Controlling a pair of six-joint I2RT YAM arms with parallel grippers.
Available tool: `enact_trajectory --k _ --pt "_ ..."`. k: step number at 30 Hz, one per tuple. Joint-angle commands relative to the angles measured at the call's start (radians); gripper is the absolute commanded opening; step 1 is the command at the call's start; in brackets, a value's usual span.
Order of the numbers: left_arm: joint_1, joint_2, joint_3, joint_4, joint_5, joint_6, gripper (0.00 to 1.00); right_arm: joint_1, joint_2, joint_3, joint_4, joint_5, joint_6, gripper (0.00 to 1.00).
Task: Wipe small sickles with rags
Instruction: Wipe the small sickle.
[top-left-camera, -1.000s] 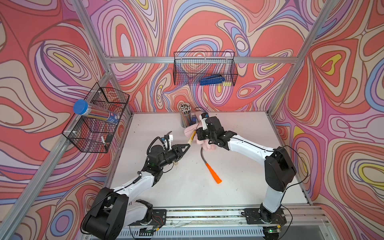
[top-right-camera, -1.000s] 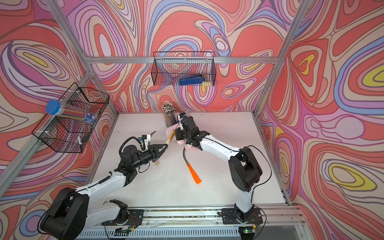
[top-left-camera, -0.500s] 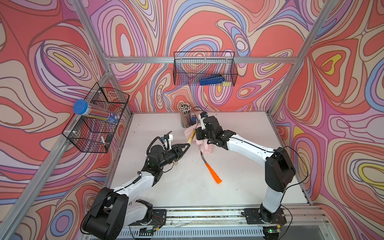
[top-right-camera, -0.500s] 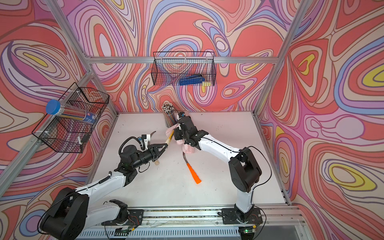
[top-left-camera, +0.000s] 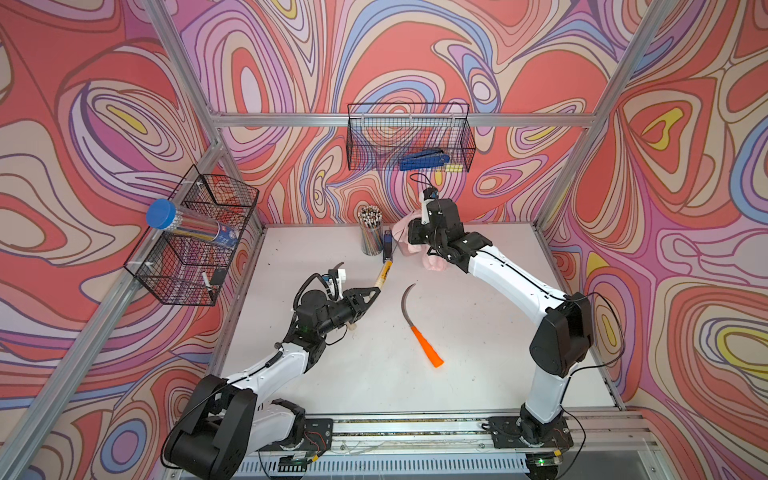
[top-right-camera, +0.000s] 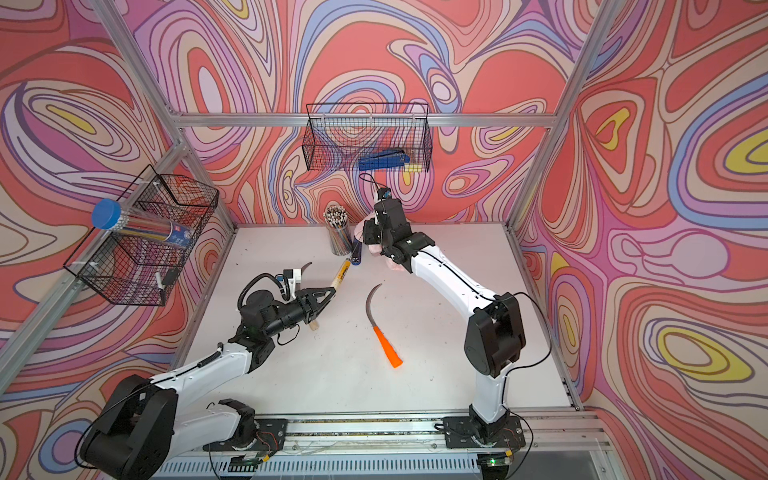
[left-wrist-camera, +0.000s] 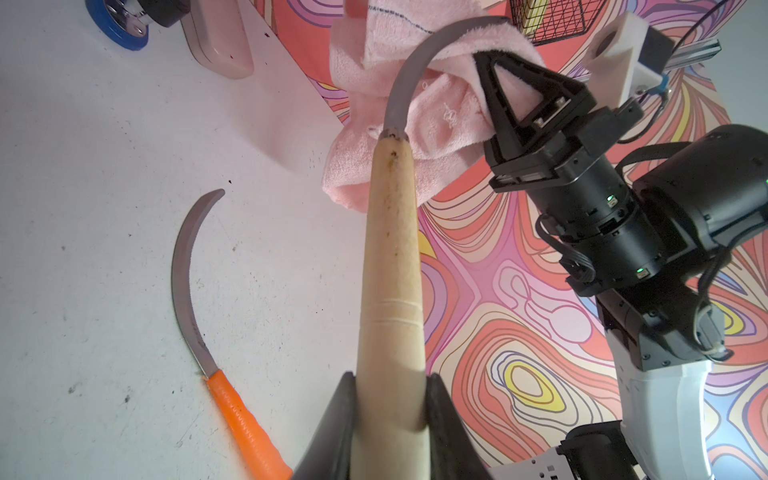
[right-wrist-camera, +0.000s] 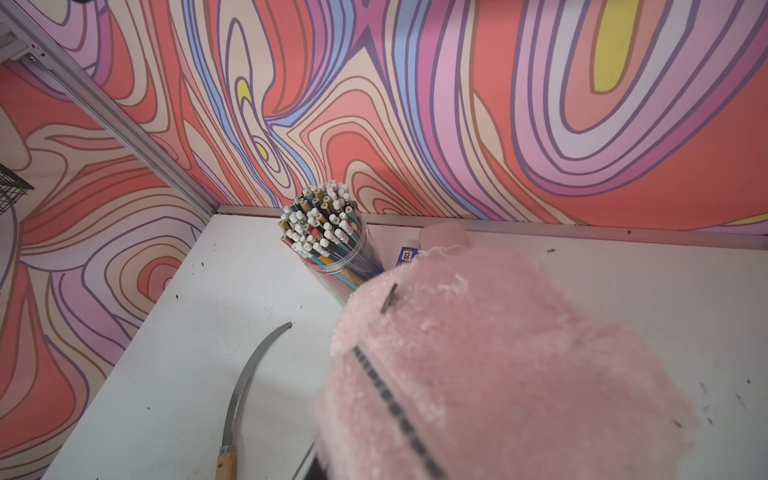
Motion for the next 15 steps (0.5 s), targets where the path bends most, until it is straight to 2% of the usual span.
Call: enact_trajectory --k 1,8,15 --pt "-0.003 -0.007 0.008 0.013 0.02 0.007 0.0 -0.006 0.037 0.071 -0.033 0.026 -0.035 0.0" --pt "-0.003 -0.008 0.007 0.018 0.021 0.003 0.0 -0.032 0.065 0.178 -0.09 0.052 -0.05 0.0" --pt "-0.004 -0.012 0.007 0.013 0.018 0.004 0.0 -0.034 0.034 0.143 -0.068 0.027 -0.042 0.0"
